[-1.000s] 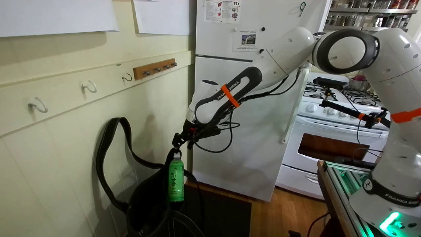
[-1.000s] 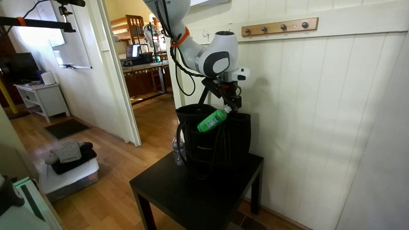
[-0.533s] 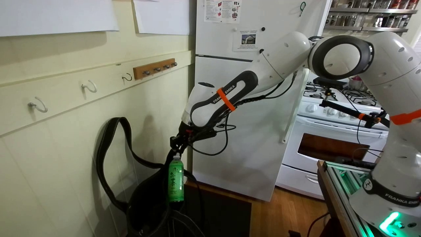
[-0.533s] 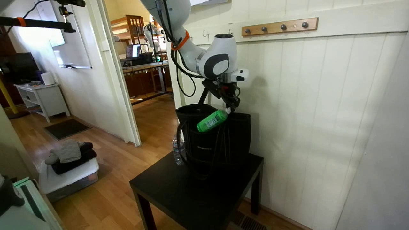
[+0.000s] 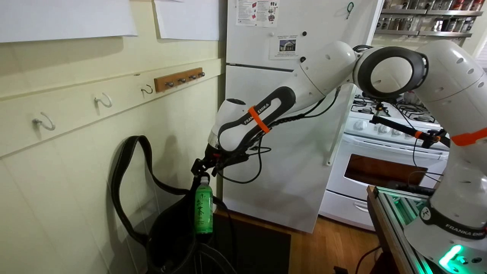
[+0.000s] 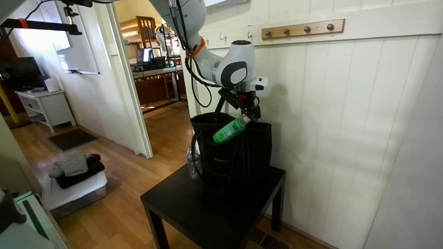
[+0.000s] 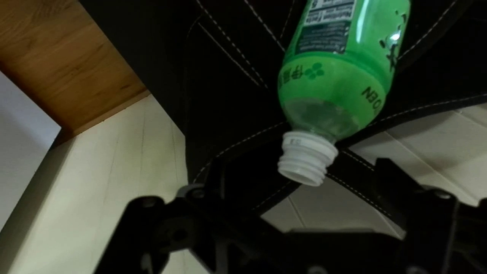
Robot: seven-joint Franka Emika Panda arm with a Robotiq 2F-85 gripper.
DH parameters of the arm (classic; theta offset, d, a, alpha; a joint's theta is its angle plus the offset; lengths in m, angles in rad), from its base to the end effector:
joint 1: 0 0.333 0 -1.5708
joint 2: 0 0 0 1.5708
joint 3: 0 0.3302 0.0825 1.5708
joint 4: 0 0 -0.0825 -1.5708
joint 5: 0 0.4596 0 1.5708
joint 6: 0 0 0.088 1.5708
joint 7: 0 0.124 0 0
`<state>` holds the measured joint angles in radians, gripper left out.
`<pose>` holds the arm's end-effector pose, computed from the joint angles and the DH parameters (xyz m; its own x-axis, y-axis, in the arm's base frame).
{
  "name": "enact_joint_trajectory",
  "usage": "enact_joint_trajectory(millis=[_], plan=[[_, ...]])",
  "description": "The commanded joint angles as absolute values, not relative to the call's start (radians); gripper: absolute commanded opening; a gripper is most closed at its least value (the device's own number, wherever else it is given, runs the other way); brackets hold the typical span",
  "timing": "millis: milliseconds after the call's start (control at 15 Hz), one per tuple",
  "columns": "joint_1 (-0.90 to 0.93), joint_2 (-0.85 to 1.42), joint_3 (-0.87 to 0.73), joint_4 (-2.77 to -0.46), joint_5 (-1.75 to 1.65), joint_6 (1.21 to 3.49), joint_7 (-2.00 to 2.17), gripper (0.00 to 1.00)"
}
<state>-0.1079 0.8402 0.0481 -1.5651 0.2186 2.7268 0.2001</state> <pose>0.7908 -0.0589 0.1168 0.8493 -0.4635 0.2528 -0.4106 -0.8809 -0.2355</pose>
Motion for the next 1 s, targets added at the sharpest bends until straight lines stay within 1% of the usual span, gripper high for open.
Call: enact_joint_trajectory(millis=[0,333,400,600,933], plan=[[-0.081,0.871,0.025,-1.54,0.233,2.76,0.224,0.74],[-0.054,0.86,0.002,-1.556,0.222,2.797,0.243,0.36],[-0.044,0.857,-0.006,-1.56,0.219,2.8,0.251,0.27],[-0.019,0.854,-0.023,-1.563,0.214,2.795,0.271,0.06],[0.025,0.84,-0.049,-1.58,0.203,2.806,0.294,0.07]])
